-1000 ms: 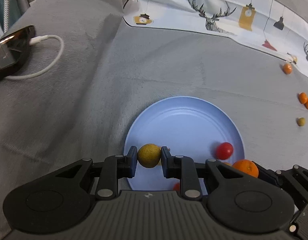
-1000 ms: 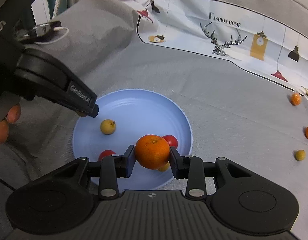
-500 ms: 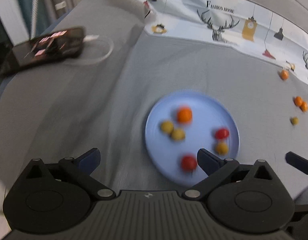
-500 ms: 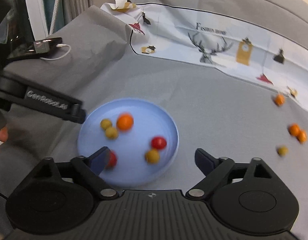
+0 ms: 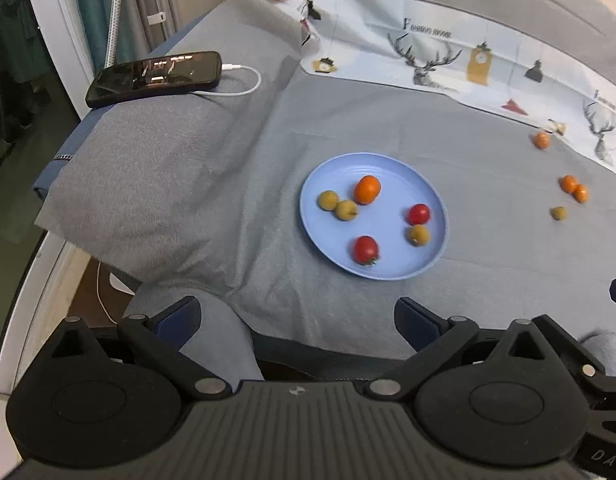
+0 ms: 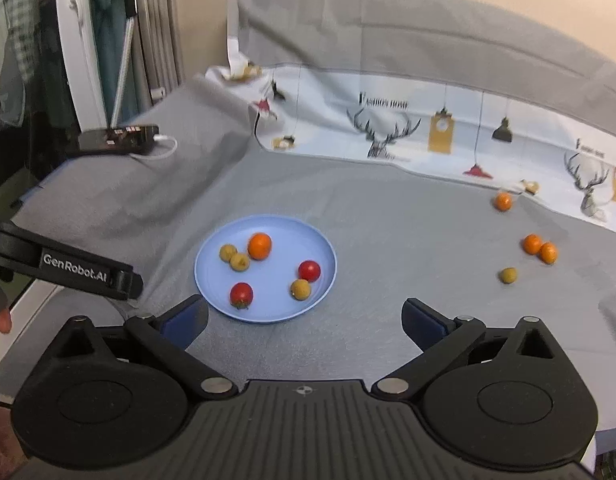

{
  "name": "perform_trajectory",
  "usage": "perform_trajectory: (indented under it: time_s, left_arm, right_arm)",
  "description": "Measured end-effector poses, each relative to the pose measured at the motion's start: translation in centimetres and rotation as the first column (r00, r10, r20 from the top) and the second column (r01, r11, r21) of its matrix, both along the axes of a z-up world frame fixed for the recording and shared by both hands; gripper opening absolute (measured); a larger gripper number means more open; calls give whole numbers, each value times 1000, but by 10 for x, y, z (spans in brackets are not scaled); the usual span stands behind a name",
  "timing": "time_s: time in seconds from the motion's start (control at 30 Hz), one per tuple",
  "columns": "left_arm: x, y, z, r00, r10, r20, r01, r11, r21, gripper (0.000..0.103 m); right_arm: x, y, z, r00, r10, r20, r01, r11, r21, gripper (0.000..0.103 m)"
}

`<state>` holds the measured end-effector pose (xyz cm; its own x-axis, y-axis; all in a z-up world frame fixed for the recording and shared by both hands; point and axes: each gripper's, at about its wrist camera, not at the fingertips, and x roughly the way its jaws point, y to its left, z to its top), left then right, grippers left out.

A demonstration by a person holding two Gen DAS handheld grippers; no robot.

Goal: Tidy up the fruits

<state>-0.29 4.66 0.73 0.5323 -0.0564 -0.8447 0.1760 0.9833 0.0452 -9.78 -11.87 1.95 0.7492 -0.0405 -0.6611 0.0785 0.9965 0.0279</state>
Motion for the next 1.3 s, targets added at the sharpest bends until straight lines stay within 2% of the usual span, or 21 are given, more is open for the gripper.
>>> perform_trajectory:
  time_s: [0.2, 0.53, 1.3]
  left_arm:
    - [-31, -5, 13, 998, -18, 55, 18, 1000, 11, 103]
    - [-47, -5, 26, 994, -30, 103, 29, 1000, 11, 103]
    - [-43, -1, 22, 995, -34, 92, 33, 999, 14, 103]
  right_arm:
    - [-31, 6, 15, 998, 9, 60, -7, 1000, -24, 102]
    - [-50, 8, 26, 994, -2, 107, 5, 999, -33, 102]
    - [-44, 13, 25, 996, 4, 89, 0, 999, -41, 102]
